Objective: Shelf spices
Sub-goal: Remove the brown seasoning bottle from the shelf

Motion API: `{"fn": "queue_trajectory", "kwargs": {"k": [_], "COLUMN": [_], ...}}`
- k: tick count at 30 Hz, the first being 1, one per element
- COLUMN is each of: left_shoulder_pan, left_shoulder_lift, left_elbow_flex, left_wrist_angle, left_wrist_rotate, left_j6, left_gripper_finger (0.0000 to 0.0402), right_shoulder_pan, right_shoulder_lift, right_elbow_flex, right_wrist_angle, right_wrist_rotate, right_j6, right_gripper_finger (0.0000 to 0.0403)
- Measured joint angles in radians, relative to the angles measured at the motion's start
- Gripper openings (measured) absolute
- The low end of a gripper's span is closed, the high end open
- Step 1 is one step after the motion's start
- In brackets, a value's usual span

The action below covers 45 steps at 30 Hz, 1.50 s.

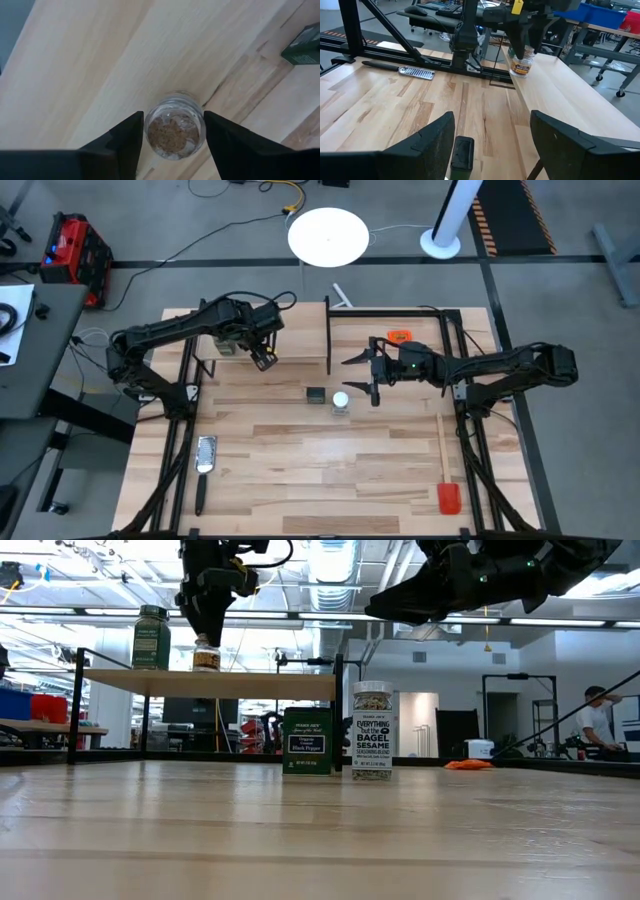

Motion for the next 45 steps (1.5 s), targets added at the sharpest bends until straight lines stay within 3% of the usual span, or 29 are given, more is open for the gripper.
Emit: {"fn": "queue_trajectory", "kwargs": {"k": [13,23,31,45], "left_shoulder_pan": [-0.005,-0.016,-0.018,-0.018], "left_shoulder_lift": [-0.001,-0.004,-0.003,-0.002], "left_elbow_flex": [0.000,0.002,0.001,-0.050], "left_wrist_angle": [0.000,0.003,0.004,0.075], "left_wrist_rotate": [0.002,0.009,0.011,0.027], "left_j6": [0.011,0.026,0.007,-0.028], "left_gripper_finger": [0.0165,0.0119,0.0133,0.0195], "right_shoulder_pan": [0.000,0.000,0.000,0.000], "right_shoulder_lift": [0.000,0.000,0.000,0.000], "right_elbow_flex": [0.000,0.000,0.000,0.000], "right_wrist_angle": [-0.002,-0.008,-0.008,-0.019], "right_wrist_rotate": [0.000,0.000,0.000,0.000], "right_j6": [0.000,0.000,-0.001,-0.002], "right_gripper_finger": [0.0260,0.0260,0.0260,0.0260]}}
